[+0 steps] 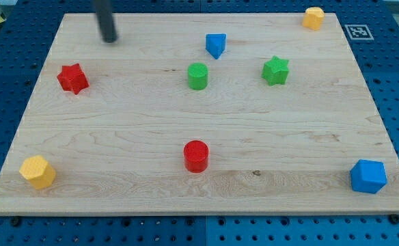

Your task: Nudge the red star

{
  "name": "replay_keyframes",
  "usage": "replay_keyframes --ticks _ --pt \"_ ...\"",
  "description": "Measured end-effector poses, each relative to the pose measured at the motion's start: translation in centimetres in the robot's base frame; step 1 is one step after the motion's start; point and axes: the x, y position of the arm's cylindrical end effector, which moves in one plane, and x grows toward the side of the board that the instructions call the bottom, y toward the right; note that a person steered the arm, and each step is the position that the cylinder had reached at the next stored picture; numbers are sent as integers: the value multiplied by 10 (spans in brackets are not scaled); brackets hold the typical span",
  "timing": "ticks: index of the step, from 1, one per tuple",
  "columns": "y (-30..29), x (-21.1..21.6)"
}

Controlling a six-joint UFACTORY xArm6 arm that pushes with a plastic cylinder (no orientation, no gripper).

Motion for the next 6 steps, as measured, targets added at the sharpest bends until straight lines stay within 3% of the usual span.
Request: replay_keyframes --ticks 1,2,3,4,5,6 --pt "-63 44" --pt "-84 90" --pt "-59 126" --pt "-10 138" --pt "-3 138" --pt "-42 139"
